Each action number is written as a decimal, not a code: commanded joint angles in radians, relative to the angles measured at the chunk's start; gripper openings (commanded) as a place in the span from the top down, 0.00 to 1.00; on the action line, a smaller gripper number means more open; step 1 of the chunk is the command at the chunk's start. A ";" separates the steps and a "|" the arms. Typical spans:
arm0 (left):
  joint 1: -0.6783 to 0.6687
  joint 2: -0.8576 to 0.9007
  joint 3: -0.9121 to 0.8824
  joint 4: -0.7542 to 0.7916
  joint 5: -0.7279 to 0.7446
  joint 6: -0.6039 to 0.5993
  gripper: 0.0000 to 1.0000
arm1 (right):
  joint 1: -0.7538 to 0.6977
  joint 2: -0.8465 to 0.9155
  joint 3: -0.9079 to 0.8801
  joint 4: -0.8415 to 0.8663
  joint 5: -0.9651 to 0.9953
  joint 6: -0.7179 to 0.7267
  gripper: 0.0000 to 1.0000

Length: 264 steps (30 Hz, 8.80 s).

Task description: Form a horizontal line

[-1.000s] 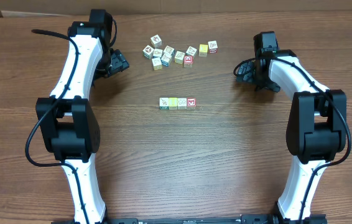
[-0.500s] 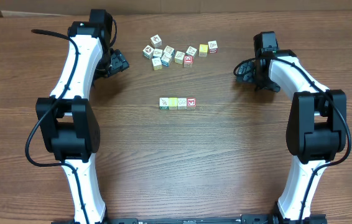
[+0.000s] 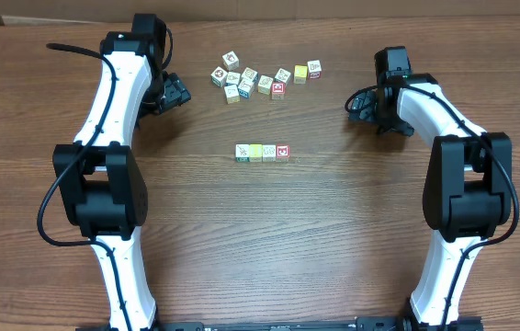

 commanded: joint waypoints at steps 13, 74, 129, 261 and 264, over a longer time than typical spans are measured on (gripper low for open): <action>-0.036 -0.162 0.018 0.001 -0.004 0.009 0.00 | -0.002 -0.002 -0.016 0.002 0.018 0.000 0.00; -0.037 -0.600 -0.970 0.618 0.005 0.039 0.00 | -0.002 -0.002 -0.016 0.002 0.018 0.000 0.00; 0.004 -1.455 -2.011 1.381 -0.167 0.061 0.00 | -0.002 -0.002 -0.016 0.002 0.018 0.000 0.00; 0.050 -2.248 -2.009 1.152 0.049 0.536 0.00 | -0.002 -0.002 -0.016 0.002 0.018 0.000 0.00; 0.050 -2.248 -2.009 1.152 0.049 0.536 0.00 | -0.002 -0.002 -0.016 0.002 0.018 0.000 0.00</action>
